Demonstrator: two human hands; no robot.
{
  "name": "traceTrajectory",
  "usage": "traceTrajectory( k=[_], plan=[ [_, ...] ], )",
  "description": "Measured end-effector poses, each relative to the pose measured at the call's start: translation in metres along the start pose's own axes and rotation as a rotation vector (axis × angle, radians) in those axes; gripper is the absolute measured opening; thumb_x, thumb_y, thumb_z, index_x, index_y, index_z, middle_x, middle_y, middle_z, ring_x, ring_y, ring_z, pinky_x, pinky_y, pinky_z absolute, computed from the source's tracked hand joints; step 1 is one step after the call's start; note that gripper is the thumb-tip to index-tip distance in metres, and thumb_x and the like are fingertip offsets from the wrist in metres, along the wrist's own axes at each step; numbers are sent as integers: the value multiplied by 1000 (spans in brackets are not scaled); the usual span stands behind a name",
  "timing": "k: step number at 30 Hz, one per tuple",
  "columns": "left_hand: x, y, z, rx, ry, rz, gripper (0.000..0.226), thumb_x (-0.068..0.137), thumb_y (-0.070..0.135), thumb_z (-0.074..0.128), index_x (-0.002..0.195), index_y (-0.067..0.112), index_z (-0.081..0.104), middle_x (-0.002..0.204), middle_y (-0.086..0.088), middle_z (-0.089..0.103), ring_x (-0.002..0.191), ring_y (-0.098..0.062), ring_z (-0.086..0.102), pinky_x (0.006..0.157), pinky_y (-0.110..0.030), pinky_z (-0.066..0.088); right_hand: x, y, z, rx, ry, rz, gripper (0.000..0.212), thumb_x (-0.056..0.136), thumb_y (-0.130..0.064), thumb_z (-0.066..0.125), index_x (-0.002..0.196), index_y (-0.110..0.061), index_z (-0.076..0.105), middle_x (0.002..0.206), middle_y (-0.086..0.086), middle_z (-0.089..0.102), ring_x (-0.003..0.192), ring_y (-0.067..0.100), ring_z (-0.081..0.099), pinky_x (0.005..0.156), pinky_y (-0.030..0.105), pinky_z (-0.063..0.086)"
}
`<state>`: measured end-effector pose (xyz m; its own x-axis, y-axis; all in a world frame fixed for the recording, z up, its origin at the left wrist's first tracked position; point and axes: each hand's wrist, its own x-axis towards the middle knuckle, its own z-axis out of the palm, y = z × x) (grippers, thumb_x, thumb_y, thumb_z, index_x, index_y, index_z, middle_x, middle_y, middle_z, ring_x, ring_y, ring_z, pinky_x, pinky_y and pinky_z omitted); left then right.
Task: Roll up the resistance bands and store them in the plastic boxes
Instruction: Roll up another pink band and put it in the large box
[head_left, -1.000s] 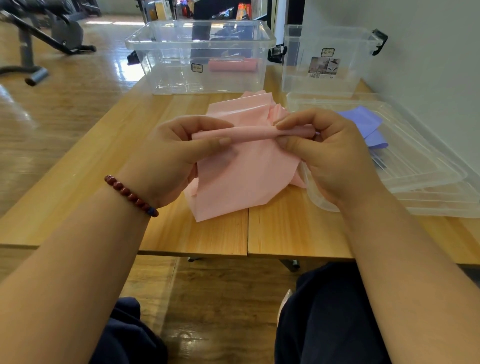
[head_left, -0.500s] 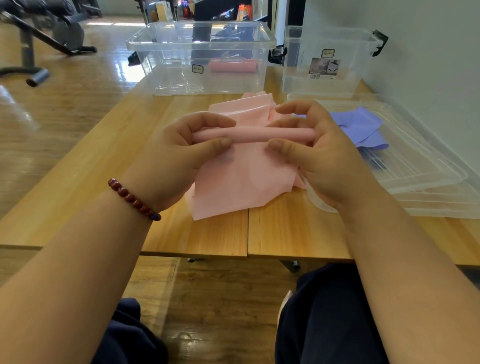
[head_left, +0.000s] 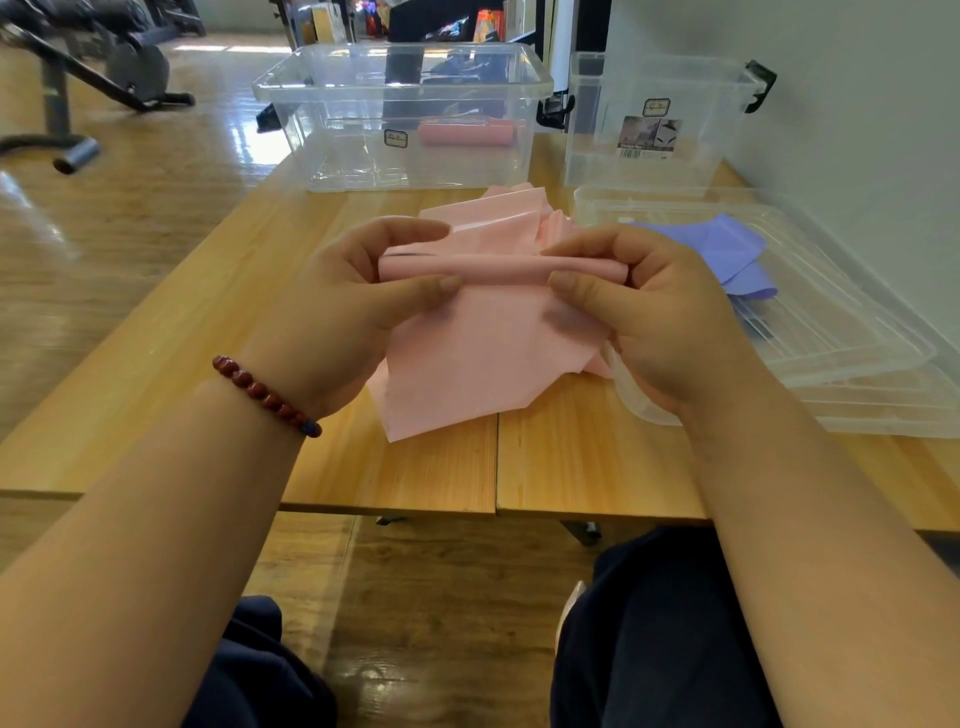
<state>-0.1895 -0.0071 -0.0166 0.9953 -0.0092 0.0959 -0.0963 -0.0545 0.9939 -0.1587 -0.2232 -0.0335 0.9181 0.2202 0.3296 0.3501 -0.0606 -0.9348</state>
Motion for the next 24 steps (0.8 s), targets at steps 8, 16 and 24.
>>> traceTrajectory(
  k=[8,16,24],
  plan=[
    [-3,5,-2,-165,-129,-122,28,72,15,65,99,14,67,91,-2,70,82,-12,69,66,-20,55,0,0,1,6,48,-64,36,85,-5,70,82,-40,78,92,-13,73,101,12,66,89,30,53],
    [-7,12,2,-143,-61,-120,21,77,22,66,96,15,68,89,0,70,76,-10,68,62,-23,57,-1,-2,0,4,0,-29,32,83,-3,70,82,-34,77,96,-6,72,101,14,65,86,28,54],
    [-5,10,1,69,8,-34,14,87,11,65,95,22,69,105,-6,65,85,-15,66,72,-28,60,0,-1,1,-23,26,-1,22,84,-10,74,93,-30,73,100,-5,71,99,14,66,85,29,56]
  ],
)
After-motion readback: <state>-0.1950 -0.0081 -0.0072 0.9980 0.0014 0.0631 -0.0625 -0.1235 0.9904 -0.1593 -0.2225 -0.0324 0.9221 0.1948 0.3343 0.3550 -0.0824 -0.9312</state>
